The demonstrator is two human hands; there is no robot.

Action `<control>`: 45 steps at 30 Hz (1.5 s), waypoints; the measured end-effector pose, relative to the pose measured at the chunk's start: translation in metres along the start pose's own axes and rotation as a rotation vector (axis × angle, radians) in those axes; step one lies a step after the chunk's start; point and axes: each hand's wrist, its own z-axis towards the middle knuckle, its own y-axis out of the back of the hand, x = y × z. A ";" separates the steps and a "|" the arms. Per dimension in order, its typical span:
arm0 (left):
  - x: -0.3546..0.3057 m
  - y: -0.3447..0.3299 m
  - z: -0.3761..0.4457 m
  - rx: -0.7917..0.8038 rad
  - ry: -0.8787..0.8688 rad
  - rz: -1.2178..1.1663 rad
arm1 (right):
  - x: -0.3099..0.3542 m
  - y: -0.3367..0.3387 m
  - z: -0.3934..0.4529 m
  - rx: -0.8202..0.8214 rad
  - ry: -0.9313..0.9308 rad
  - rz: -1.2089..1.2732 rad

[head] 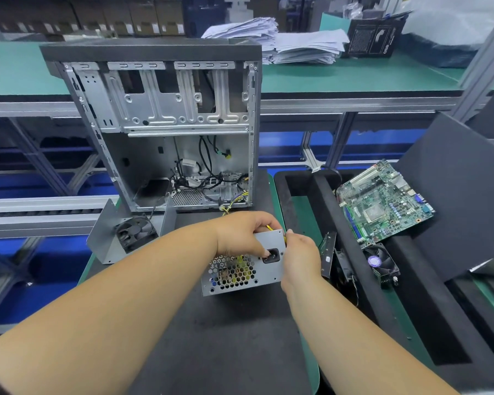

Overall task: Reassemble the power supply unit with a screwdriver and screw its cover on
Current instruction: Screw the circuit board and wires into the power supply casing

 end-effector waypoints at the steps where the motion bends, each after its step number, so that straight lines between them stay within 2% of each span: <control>1: 0.000 0.001 0.001 0.010 -0.004 -0.002 | 0.000 0.000 0.000 -0.004 -0.001 -0.012; 13: 0.005 0.009 0.009 0.082 -0.022 -0.009 | 0.001 -0.005 0.007 -0.014 -0.002 -0.073; 24: 0.012 0.012 0.017 0.061 -0.025 -0.054 | 0.005 -0.005 0.005 -0.024 0.005 -0.041; 30: 0.022 0.007 0.025 0.046 -0.014 -0.142 | 0.017 0.033 0.009 -0.124 0.238 -0.048; 39: 0.026 0.007 0.031 0.104 -0.031 -0.174 | 0.084 0.095 -0.046 -0.243 0.737 -0.287; 45: 0.027 0.007 0.029 0.099 -0.041 -0.159 | 0.086 0.092 -0.082 -0.135 0.868 -0.369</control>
